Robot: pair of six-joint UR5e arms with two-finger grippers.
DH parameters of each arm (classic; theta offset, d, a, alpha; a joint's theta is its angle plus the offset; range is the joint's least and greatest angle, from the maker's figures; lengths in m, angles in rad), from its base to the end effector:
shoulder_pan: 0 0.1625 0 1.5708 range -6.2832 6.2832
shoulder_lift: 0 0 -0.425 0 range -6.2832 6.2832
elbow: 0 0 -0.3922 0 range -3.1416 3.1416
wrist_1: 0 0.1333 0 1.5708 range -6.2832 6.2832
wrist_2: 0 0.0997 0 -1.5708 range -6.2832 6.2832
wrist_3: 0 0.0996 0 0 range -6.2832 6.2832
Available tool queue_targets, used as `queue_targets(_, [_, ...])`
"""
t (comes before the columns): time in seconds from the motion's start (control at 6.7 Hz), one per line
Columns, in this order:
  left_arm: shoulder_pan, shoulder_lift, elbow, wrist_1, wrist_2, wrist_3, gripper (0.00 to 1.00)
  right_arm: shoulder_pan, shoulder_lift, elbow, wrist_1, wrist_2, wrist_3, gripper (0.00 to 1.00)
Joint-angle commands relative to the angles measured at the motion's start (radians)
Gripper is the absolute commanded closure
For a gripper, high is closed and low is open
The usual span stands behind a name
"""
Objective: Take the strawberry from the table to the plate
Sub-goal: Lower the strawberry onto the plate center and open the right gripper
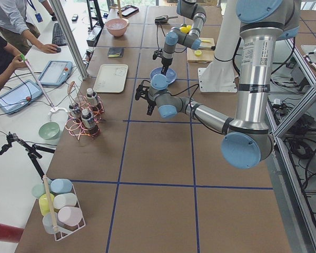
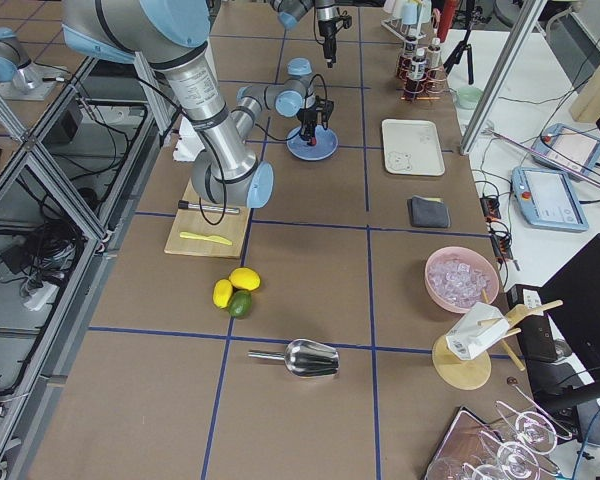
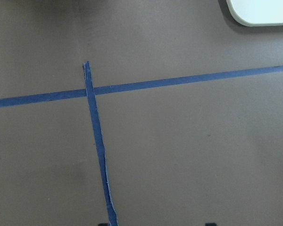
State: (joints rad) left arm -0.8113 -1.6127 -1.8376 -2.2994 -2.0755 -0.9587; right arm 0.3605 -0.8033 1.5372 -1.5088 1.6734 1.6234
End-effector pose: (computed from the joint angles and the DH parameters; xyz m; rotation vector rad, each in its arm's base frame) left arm 0.2944 -0.4337 0.4265 0.3146 1.0643 0.0833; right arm -0.6367 -0.3716 0.2038 0.0261 -0.8050 0.3499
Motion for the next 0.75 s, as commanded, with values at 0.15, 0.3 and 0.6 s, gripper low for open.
queue_targets(0.15, [0.000,-0.003,0.001,0.000,0.000,0.000,0.26,0.000,0.001,-0.002,-0.004,0.000,-0.002,0.88])
queue_targets(0.3, [0.001,-0.004,0.003,0.000,0.000,0.000,0.25,0.000,-0.002,-0.002,-0.005,0.000,-0.002,0.01])
queue_targets(0.6, [0.001,-0.006,0.006,0.000,0.000,0.002,0.25,0.000,-0.002,0.007,-0.005,0.006,-0.002,0.00])
